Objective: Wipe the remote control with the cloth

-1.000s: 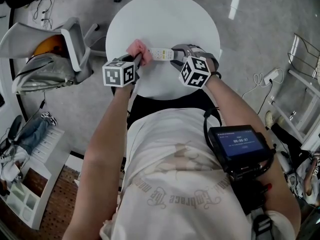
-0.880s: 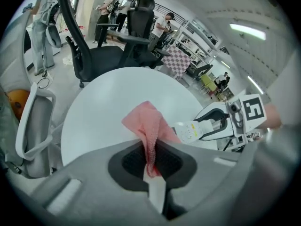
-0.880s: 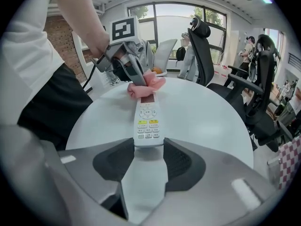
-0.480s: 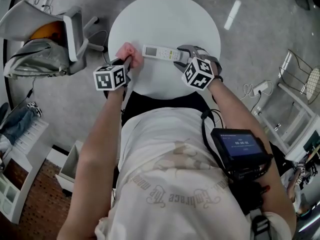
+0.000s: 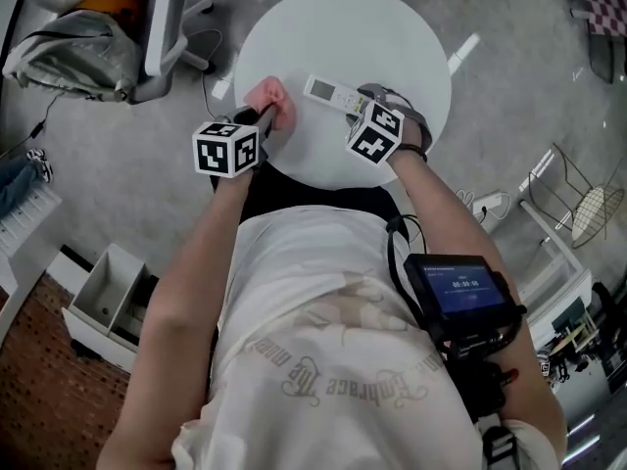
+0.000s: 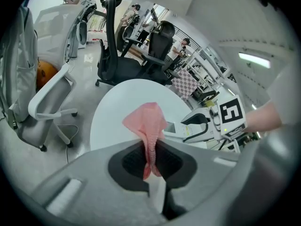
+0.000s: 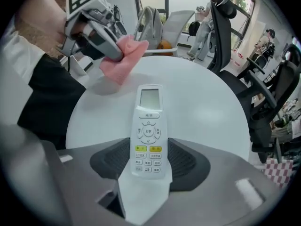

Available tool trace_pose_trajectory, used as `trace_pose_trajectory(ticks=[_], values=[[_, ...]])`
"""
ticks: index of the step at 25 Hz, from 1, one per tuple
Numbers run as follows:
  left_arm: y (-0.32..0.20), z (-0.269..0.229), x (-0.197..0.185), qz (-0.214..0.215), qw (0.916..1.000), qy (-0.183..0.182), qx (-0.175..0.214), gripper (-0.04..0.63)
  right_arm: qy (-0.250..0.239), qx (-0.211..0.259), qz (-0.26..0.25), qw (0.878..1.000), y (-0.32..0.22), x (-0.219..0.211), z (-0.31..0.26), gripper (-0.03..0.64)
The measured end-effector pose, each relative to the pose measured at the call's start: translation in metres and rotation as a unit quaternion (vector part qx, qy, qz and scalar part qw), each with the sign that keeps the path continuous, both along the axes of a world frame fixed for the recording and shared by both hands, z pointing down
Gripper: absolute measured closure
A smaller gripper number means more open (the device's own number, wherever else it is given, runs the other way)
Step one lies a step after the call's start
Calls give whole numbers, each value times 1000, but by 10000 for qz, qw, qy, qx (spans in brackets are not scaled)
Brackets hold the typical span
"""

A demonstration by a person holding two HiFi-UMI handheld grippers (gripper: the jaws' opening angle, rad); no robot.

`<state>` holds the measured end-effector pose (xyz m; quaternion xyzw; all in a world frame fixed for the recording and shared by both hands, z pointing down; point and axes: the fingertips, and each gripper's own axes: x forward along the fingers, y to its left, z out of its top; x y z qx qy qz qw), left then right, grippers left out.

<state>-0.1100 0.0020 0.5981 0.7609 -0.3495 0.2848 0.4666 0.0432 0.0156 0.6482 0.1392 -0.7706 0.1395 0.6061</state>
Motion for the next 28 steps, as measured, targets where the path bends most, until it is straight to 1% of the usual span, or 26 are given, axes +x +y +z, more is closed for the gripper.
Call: trace_pose_trajectory(ticks=[3, 5, 6, 7, 8, 9, 10, 11, 13, 15, 17, 18, 19, 22, 23, 25, 28], values=[[4, -2, -12, 30, 10000, 56, 42, 577, 233, 23, 122, 9997, -3, -6, 1, 360], [6, -4, -15, -14, 9999, 138, 32, 575, 194, -84, 287, 9994, -1, -6, 1, 360], [7, -5, -15, -39, 9998, 196, 20, 575, 101, -196, 484, 9986, 1, -6, -1, 360], [8, -7, -15, -63, 9996, 260, 10, 575, -40, -344, 776, 9964, 2, -5, -2, 361], [8, -8, -15, -90, 9994, 325, 3, 575, -227, -523, 1151, 9917, 4, -5, -5, 362], [8, -10, -16, -127, 9992, 391, -3, 575, -452, -722, 1580, 9838, 6, -4, -7, 362], [8, -11, -15, -177, 9988, 465, -8, 575, -699, -923, 2020, 9725, 7, -3, -10, 362], [7, -12, -14, -238, 9982, 553, -16, 575, -954, -1103, 2427, 9591, 9, -1, -13, 362], [5, -16, -8, -346, 9965, 763, -48, 575, -1438, -1368, 3079, 9305, 10, 4, -21, 364], [5, -21, 3, -397, 9936, 1049, -139, 575, -1859, -1578, 3562, 9020, 13, 9, -30, 364], [6, -26, 16, -417, 9884, 1434, -292, 575, -2221, -1833, 3972, 8714, 17, 10, -37, 364], [7, -29, 23, -419, 9853, 1616, -367, 575, -2391, -1977, 4189, 8534, 19, 10, -40, 364], [8, -30, 29, -408, 9826, 1761, -432, 575, -2591, -2133, 4428, 8314, 19, 10, -43, 365], [14, -32, 43, -307, 9777, 1992, -594, 575, -3356, -2552, 5076, 7514, 17, 4, -54, 365], [17, -33, 46, -270, 9764, 2043, -649, 575, -3556, -2610, 5206, 7310, 16, 3, -58, 365], [21, -35, 54, -211, 9730, 2167, -768, 575, -3881, -2634, 5357, 7022, 13, 4, -65, 365], [25, -39, 63, -180, 9648, 2433, -986, 575, -4692, -2724, 5294, 6523, 1, -8, -89, 365]])
